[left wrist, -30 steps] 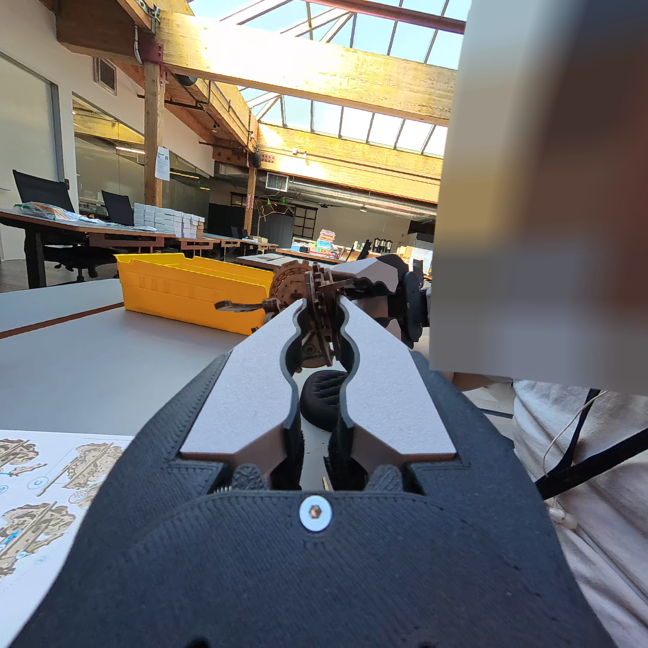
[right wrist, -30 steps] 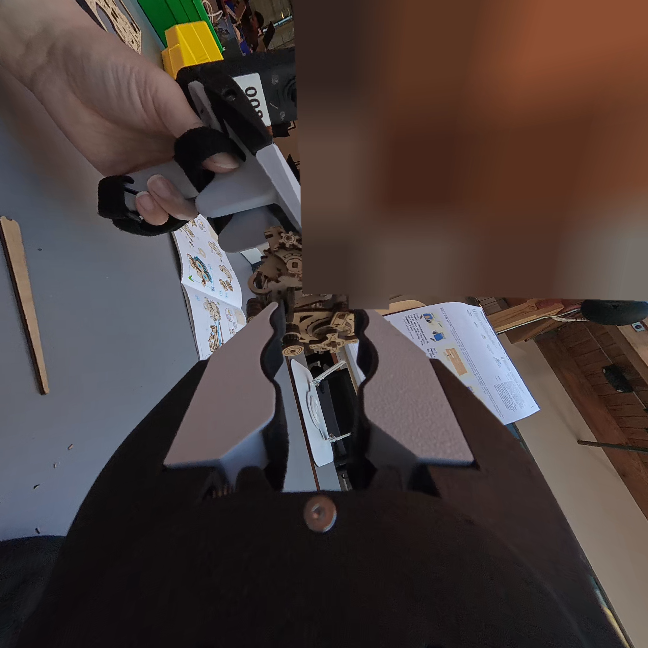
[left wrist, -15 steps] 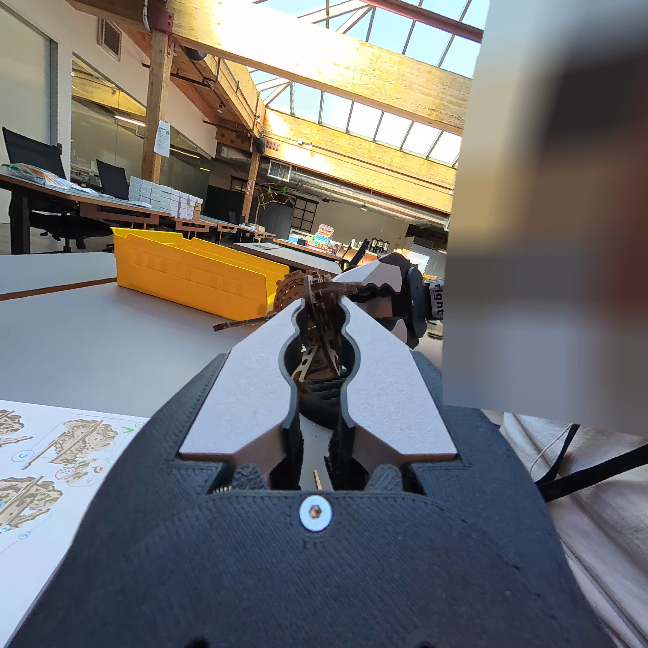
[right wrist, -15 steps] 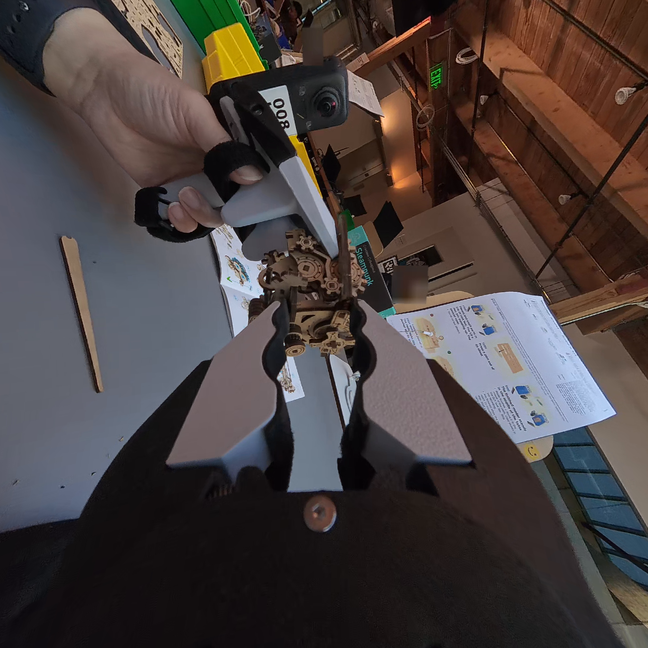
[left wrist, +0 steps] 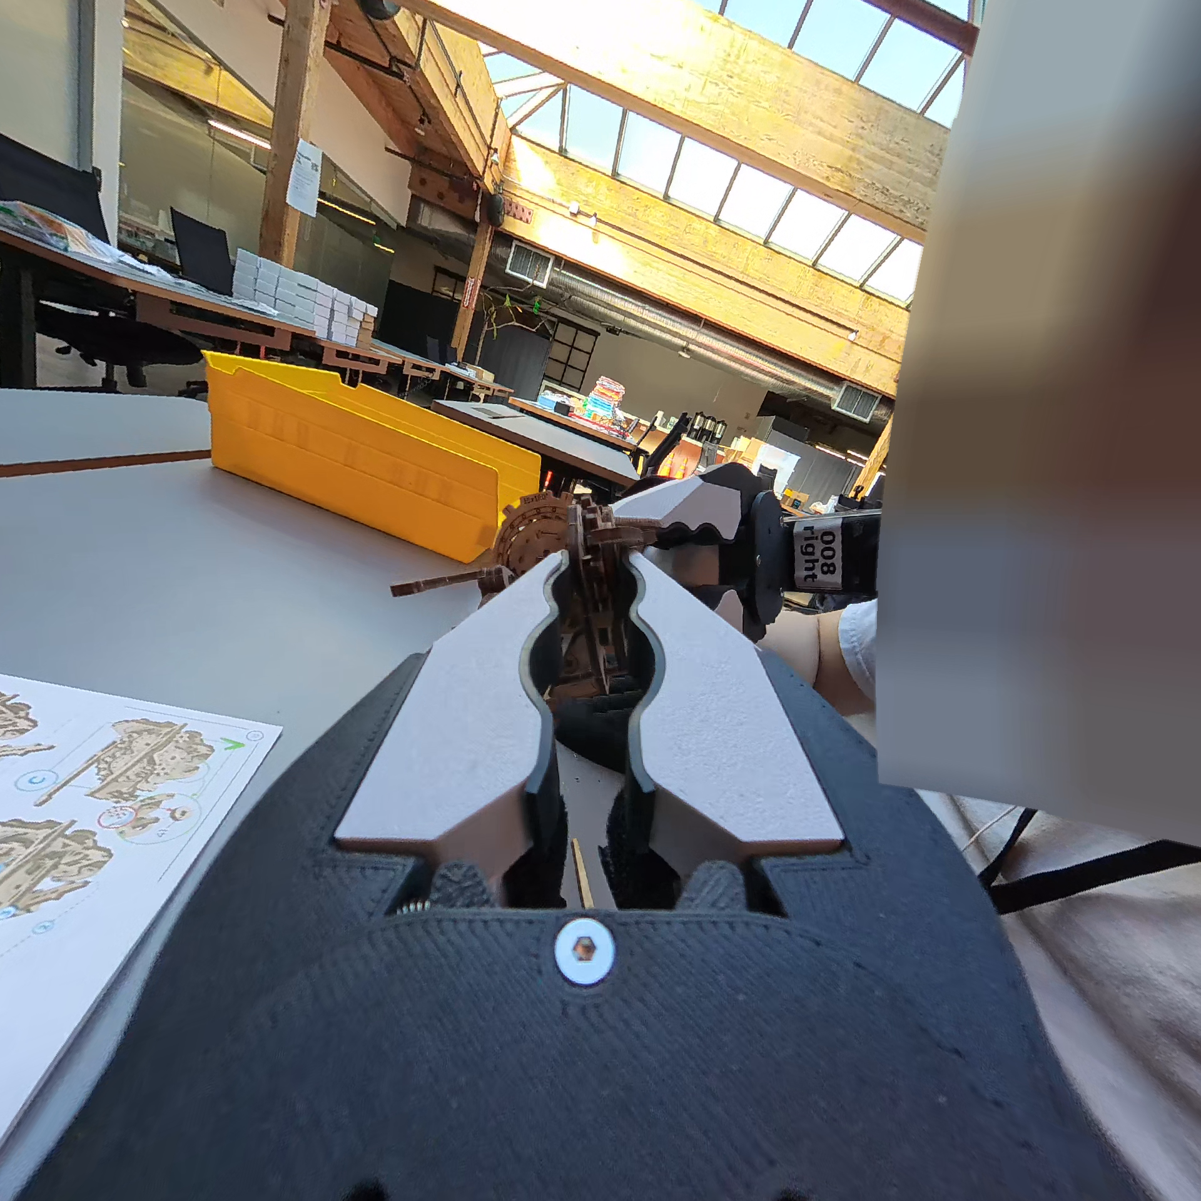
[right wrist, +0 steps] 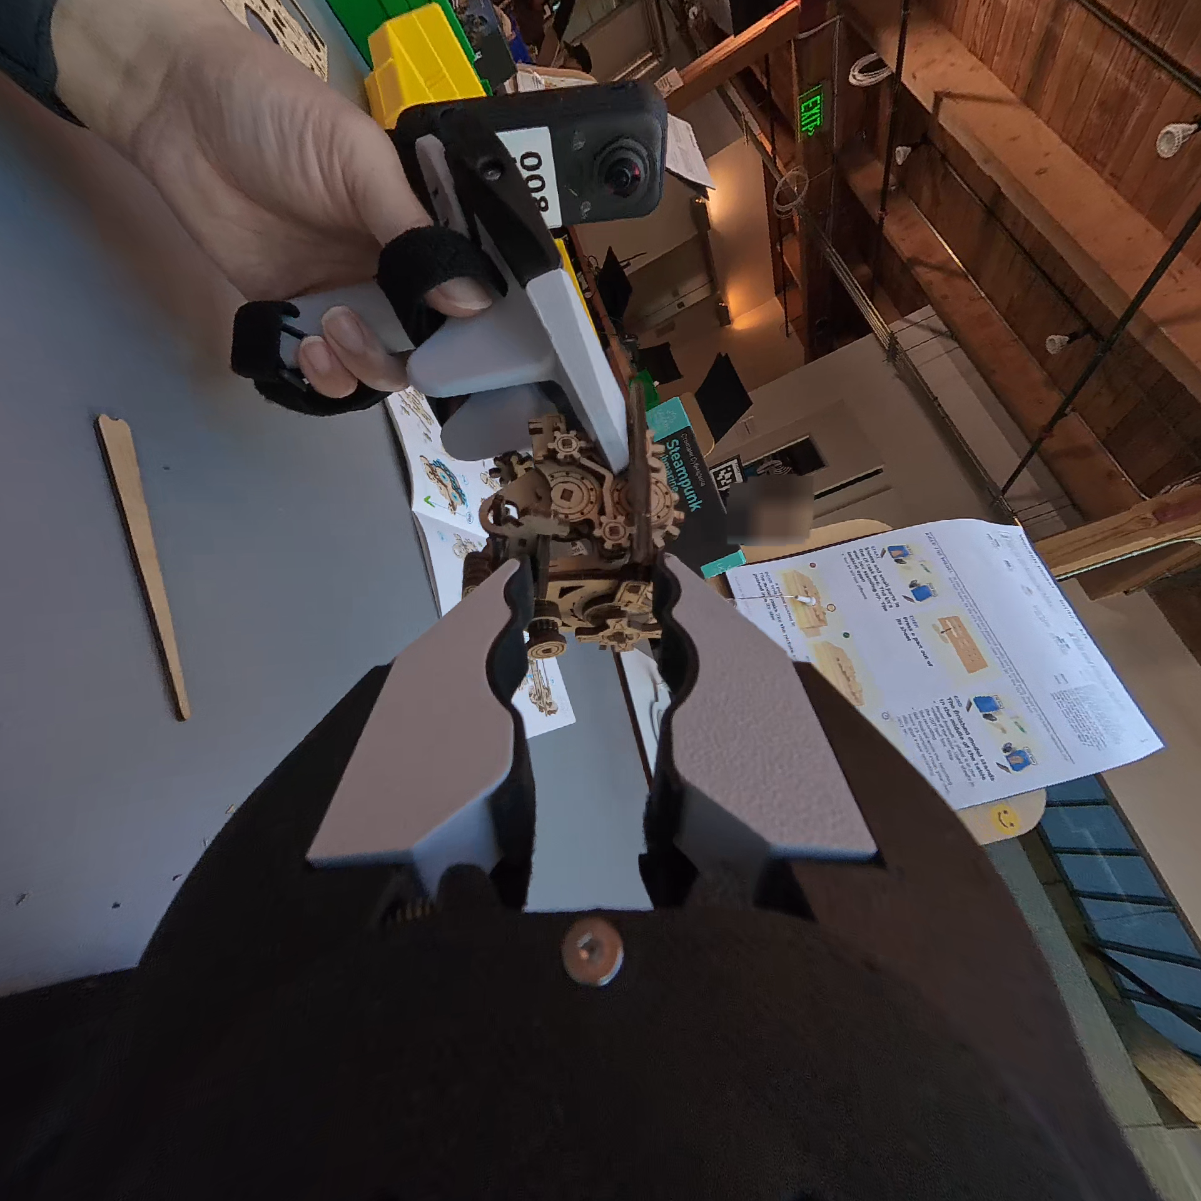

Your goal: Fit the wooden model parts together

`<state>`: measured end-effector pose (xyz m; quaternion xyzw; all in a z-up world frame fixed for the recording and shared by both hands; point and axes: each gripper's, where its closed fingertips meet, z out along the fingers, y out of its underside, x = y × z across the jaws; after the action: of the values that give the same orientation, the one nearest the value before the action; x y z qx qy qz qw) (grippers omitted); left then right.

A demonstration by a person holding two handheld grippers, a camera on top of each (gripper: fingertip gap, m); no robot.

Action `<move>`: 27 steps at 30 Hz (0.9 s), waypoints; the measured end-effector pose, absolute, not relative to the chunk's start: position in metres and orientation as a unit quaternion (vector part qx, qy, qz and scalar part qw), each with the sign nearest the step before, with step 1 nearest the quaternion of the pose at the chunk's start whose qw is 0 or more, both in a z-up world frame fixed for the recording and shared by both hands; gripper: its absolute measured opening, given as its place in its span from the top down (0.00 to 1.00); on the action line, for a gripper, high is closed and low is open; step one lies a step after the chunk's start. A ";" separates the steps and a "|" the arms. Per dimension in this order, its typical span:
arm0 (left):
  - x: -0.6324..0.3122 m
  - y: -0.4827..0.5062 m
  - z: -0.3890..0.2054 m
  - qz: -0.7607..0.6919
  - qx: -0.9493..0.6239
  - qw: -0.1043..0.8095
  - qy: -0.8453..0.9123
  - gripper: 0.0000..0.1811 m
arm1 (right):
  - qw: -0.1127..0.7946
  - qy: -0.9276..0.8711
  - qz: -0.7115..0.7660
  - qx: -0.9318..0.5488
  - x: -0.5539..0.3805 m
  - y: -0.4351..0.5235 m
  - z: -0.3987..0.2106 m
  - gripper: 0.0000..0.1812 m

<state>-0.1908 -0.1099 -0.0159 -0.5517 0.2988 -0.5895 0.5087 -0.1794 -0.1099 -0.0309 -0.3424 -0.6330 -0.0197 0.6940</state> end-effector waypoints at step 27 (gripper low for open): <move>-0.189 -0.116 -0.021 -0.589 -0.566 0.475 0.328 0.94 | 0.677 -0.657 0.002 -0.331 -0.183 -0.119 -0.038 0.82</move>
<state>-0.1892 -0.1163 -0.0214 -0.5657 0.3278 -0.5891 0.4748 -0.1835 -0.1190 -0.0378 -0.3311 -0.6569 0.0024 0.6774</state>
